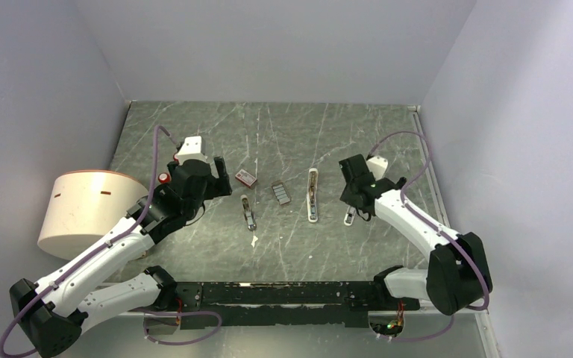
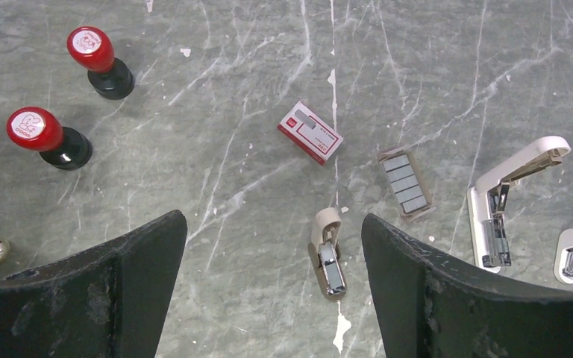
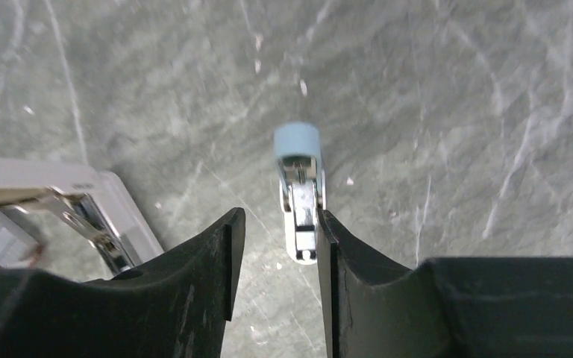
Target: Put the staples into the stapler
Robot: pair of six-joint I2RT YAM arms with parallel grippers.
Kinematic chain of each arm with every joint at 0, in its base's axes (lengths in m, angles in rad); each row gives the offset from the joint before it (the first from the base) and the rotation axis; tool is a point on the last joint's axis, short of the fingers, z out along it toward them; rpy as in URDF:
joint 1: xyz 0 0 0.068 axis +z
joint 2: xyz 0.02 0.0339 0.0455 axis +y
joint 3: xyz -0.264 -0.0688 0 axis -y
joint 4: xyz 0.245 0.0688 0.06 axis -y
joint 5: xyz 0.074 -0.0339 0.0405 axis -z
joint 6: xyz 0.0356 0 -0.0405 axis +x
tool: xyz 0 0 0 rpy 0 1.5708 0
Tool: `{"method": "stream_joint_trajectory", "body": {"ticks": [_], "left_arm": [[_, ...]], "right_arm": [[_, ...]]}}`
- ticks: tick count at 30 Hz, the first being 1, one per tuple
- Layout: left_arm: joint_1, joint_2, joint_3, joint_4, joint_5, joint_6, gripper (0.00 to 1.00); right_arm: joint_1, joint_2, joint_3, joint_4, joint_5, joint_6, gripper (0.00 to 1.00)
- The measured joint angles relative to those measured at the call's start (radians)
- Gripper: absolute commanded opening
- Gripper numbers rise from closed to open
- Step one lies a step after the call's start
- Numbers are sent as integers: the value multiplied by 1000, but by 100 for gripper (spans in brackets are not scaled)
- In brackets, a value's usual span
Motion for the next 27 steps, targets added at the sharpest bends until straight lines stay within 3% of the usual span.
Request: {"method": "stream_joint_trajectory", "body": {"ticks": [5, 12, 16, 21, 27], "left_arm": [[0, 0, 0, 0, 34, -7, 93], [0, 0, 0, 7, 137, -18, 95], [0, 5, -4, 42, 226, -27, 96], [0, 69, -18, 115, 372, -35, 97], [0, 202, -20, 190, 516, -52, 97]], "right_arm": [[-48, 0, 72, -6, 20, -49, 60], [-79, 35, 118, -5, 16, -141, 64], [-79, 37, 140, 29, -71, -242, 65], [-70, 55, 212, 105, -216, -331, 74], [-2, 174, 321, 172, -306, -404, 79]]}}
